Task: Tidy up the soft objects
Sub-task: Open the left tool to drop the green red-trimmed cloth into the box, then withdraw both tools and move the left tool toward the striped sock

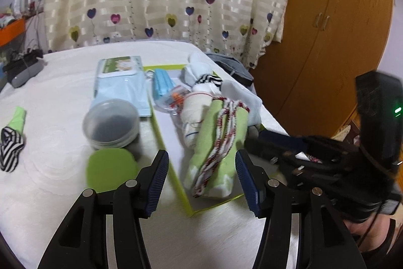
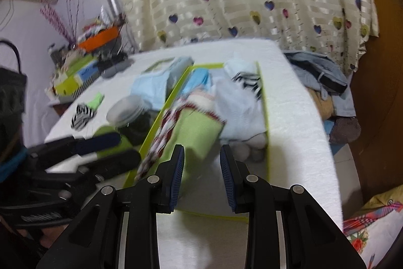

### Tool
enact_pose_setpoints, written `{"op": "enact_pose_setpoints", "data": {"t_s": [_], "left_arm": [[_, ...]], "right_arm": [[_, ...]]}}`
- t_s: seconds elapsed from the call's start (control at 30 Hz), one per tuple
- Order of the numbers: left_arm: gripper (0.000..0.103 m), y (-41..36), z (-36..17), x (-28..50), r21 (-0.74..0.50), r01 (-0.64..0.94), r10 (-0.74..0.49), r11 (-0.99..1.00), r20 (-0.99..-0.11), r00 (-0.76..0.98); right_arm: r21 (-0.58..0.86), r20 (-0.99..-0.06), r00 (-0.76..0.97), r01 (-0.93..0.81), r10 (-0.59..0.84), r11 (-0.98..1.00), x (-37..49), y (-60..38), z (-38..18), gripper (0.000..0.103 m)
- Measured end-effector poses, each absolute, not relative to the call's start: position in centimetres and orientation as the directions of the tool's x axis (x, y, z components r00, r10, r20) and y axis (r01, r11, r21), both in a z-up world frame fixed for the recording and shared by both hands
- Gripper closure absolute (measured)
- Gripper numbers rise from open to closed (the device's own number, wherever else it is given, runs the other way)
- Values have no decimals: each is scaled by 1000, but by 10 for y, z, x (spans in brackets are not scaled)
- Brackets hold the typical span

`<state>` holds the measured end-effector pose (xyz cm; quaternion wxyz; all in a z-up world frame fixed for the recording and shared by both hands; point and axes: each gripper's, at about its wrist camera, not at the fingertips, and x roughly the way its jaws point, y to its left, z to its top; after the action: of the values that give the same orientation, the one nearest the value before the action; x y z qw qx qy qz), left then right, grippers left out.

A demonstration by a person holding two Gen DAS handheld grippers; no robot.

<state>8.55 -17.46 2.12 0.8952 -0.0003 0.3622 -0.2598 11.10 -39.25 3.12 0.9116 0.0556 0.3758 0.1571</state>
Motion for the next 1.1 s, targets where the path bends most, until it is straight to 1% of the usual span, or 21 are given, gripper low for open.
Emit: {"op": "enact_pose_setpoints", "data": {"t_s": [0.13, 0.43, 0.57, 0.87, 0.9, 0.93, 1.0, 1.1], "left_arm": [[48, -159, 24, 83, -194, 434, -448, 880, -642, 622], [48, -135, 29, 89, -204, 379, -417, 903, -633, 652], [48, -129, 29, 90, -202, 373, -412, 905, -630, 658], [48, -121, 31, 86, -191, 347, -386, 918, -626, 677], [48, -119, 31, 85, -190, 344, -383, 920, -624, 681], [48, -118, 31, 83, -189, 341, -380, 921, -623, 684], [48, -115, 31, 81, -183, 334, -372, 925, -620, 691], [48, -108, 31, 77, -183, 320, -362, 930, -617, 699]], "right_arm": [[215, -699, 631, -265, 337, 940, 126, -376, 18, 72], [175, -698, 628, -317, 345, 932, 158, -349, 17, 72], [181, -690, 635, -314, 348, 932, 153, -349, 21, 72], [160, -660, 687, -267, 305, 950, 124, -362, 39, 72], [159, -653, 695, -262, 301, 952, 120, -364, 42, 69], [159, -647, 702, -258, 298, 953, 117, -365, 44, 62], [164, -637, 710, -254, 299, 953, 112, -365, 48, 56], [167, -627, 718, -257, 304, 952, 106, -363, 54, 56]]}}
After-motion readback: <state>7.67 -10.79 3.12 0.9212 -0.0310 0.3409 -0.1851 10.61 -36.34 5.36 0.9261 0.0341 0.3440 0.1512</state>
